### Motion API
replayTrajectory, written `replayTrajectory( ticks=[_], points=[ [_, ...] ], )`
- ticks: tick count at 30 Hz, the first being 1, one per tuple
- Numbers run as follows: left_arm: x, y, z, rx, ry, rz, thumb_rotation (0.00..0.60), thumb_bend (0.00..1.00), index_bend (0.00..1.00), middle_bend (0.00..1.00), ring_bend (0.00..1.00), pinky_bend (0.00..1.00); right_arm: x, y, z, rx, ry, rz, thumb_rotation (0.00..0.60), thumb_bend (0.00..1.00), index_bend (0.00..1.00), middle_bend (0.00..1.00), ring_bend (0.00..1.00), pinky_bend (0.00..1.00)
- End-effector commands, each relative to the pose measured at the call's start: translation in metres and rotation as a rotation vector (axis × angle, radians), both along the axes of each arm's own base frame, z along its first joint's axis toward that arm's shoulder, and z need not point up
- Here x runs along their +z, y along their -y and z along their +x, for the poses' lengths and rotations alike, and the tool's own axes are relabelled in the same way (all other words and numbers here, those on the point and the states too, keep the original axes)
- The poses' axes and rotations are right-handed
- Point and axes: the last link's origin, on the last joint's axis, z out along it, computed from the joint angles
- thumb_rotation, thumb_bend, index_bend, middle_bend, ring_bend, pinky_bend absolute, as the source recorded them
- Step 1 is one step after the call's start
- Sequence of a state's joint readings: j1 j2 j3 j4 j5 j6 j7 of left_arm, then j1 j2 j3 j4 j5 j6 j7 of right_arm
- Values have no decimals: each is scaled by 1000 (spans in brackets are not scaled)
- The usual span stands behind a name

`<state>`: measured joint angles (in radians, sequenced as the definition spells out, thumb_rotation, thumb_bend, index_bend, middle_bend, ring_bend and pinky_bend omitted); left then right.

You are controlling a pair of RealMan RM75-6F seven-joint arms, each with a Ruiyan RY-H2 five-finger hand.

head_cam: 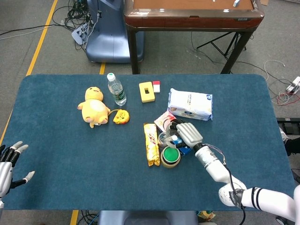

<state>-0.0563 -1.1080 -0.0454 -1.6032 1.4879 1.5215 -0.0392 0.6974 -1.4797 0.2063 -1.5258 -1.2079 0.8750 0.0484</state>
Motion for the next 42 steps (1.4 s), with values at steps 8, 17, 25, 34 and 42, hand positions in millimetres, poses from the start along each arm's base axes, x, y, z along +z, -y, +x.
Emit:
replayTrajectory(
  ticks=[8,17,25,34,42],
  points=[
    [0,0,-1,2,-1,0,600,200,184,101,110,0,-1,1,-1,-5,-2,-6,600,390,560,397,206,162],
    [0,-1,-1,2,-2,1,600,200,184,101,109,0,15,3,3,-7,42,-57,600,446,636,457,269,162],
    [0,-1,0,-1,-2,-1,600,200,183,101,110,0,53,0,7,-29,145,-115,600,468,663,492,360,162],
    [0,-3,5,-18,-3,-3,600,200,183,101,110,0,93,-7,4,-83,271,-136,600,471,679,513,414,214],
    [-1,-5,9,-27,-4,-8,600,200,184,101,110,0,114,-6,-14,-66,166,-245,600,474,689,549,468,333]
  ],
)
